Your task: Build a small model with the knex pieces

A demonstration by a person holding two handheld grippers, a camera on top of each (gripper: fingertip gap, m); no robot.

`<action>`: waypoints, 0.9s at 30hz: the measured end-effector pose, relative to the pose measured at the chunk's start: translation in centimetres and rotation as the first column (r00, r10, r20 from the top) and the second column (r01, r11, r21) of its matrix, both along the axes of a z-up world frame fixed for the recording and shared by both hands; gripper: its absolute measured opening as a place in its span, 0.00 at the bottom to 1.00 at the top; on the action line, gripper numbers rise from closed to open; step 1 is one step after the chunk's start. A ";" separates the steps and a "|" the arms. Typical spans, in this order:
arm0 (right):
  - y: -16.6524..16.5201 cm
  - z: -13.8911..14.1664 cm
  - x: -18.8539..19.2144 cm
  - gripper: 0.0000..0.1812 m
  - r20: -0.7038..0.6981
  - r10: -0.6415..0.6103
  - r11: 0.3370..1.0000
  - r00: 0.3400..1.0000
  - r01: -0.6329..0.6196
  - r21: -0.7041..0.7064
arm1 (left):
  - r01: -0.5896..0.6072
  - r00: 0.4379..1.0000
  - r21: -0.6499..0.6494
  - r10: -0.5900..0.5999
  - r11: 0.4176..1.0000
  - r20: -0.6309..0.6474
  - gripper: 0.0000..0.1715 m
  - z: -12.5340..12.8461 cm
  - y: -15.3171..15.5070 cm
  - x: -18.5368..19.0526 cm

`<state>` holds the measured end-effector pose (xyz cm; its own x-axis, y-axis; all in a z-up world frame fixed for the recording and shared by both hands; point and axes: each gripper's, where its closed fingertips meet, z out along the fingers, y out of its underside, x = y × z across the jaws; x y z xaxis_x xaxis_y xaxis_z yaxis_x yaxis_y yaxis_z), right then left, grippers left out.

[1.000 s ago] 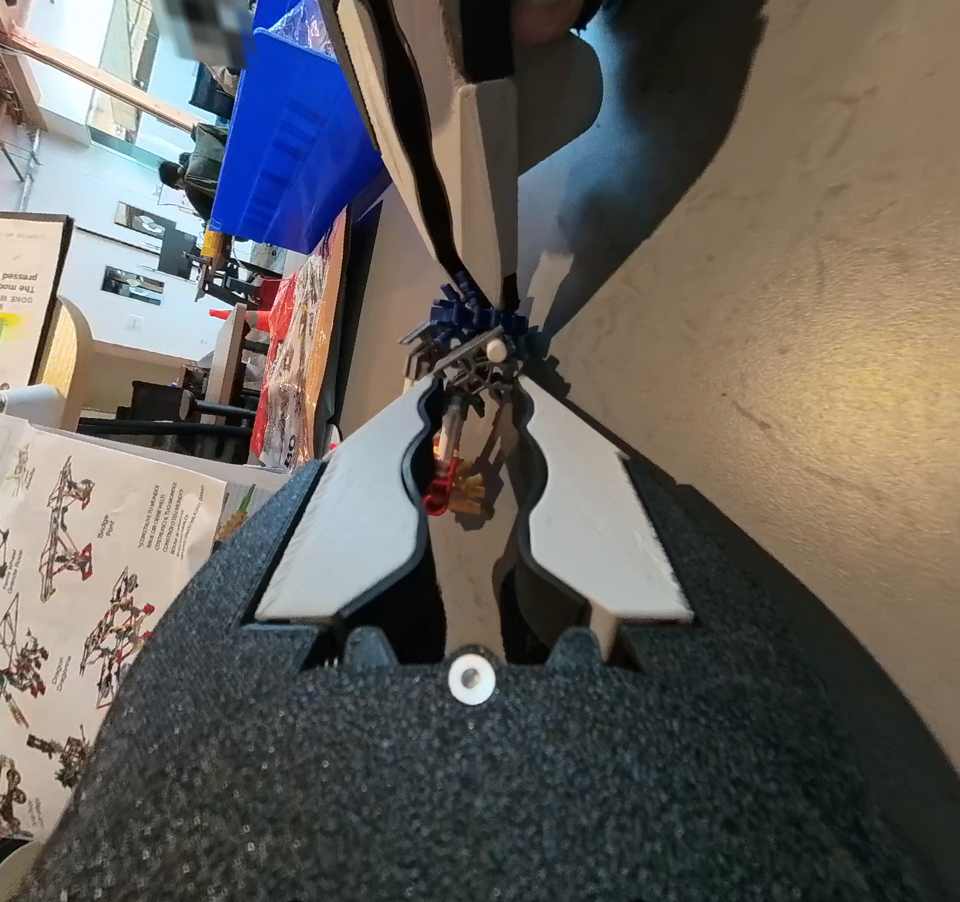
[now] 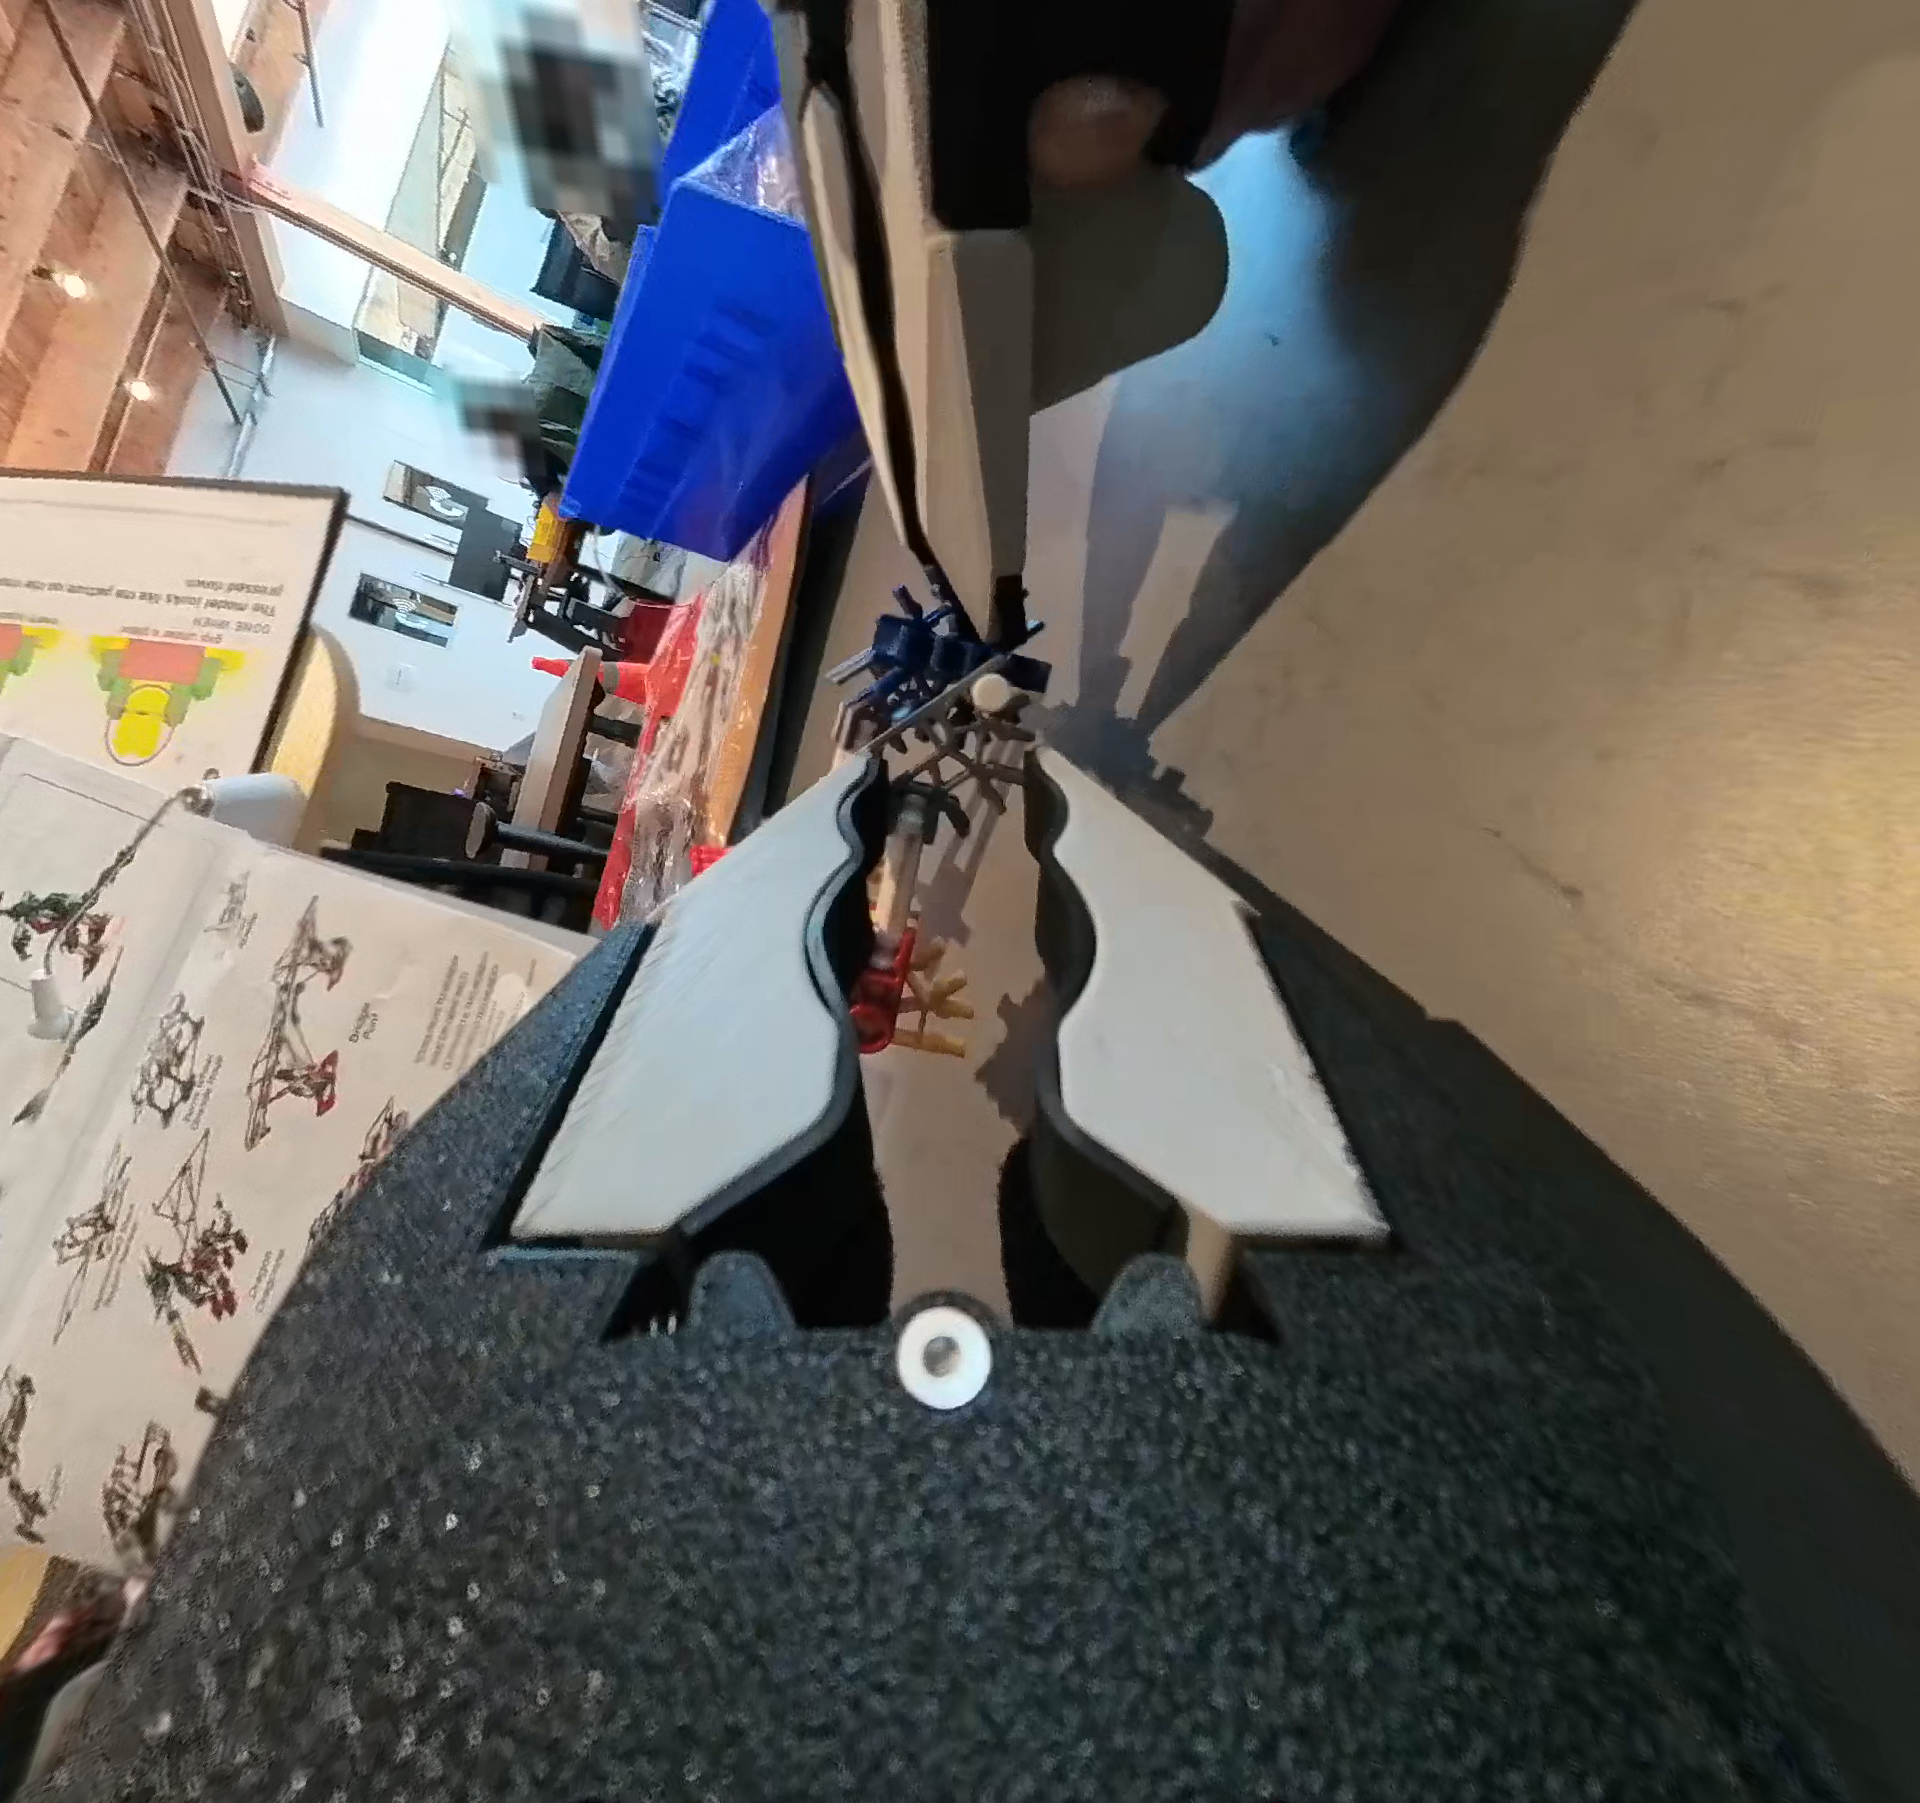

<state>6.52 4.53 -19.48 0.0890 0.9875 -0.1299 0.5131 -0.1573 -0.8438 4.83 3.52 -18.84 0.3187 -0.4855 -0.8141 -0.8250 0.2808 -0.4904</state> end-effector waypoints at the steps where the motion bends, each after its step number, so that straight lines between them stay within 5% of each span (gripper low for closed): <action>1: 0.0 0.2 0.0 0.08 -0.014 -0.002 1.000 1.000 0.002 -0.010 | 0.003 1.000 0.004 -0.003 1.000 0.008 0.15 0.2 0.1 0.0; 19: 0.3 3.2 0.2 0.07 -0.214 -0.034 0.992 0.976 0.007 -0.127 | 0.104 0.955 -0.047 -0.086 0.993 0.283 0.15 3.6 0.1 0.7; 27: 0.4 3.1 0.3 0.07 -0.208 -0.039 0.992 0.977 0.012 -0.128 | 0.084 0.974 -0.026 -0.076 0.996 0.215 0.15 3.1 0.2 0.6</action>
<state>6.78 4.89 -16.40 0.0717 0.9598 -0.2713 0.3212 -0.2797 -0.9047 5.47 3.75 -15.72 0.4421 -0.5428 -0.7141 -0.6760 0.3216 -0.6630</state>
